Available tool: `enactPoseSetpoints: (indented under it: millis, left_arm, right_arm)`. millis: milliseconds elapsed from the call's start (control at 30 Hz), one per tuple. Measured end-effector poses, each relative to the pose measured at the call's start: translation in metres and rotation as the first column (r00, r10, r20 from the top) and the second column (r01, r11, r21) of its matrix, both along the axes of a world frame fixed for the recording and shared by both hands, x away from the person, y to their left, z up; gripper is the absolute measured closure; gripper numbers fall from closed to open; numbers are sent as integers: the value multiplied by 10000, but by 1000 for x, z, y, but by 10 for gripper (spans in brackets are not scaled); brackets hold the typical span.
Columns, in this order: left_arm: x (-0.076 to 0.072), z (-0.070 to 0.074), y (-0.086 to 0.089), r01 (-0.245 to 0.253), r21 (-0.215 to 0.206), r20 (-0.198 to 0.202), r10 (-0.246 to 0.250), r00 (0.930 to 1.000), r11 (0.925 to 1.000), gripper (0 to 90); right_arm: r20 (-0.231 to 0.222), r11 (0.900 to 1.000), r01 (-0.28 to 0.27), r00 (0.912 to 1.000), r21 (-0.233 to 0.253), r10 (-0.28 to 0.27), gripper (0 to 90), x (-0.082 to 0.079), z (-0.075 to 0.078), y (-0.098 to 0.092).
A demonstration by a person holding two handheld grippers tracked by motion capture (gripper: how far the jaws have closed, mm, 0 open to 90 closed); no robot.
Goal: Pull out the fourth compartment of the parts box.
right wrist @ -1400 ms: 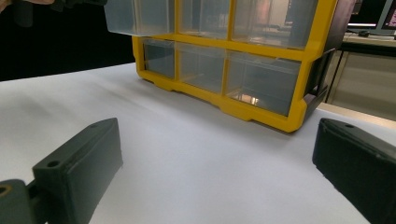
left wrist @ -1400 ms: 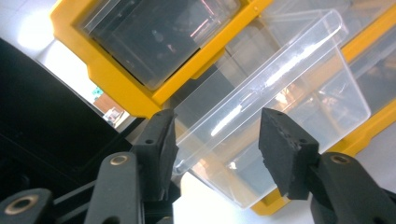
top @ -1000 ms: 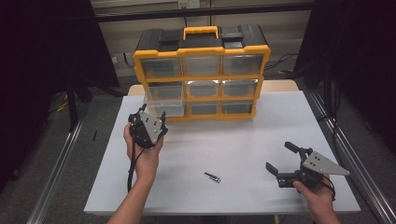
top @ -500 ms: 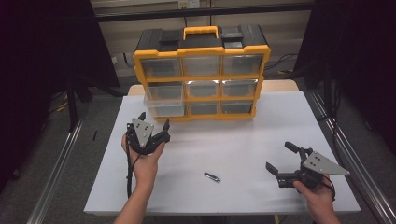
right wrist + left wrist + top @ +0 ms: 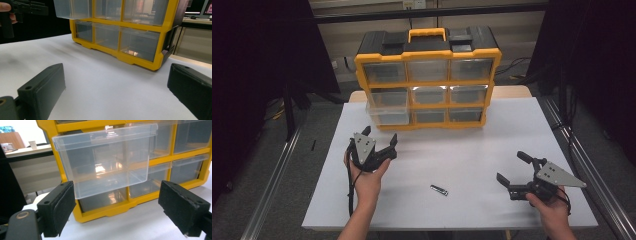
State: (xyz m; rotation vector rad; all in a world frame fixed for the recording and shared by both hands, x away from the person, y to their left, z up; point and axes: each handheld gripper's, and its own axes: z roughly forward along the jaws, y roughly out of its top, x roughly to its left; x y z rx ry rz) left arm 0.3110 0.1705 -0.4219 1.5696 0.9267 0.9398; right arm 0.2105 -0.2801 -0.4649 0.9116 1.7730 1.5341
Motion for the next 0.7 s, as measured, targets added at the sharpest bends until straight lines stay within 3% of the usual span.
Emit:
enactPoseSetpoints:
  millis: [700]
  left_arm:
    - [-12, -20, 1, 660, -741, -521, -699, 9962, 9951, 93]
  right_arm:
    - [-91, 9999, -42, 10000, -92, 41, 11, -4, -1, 1]
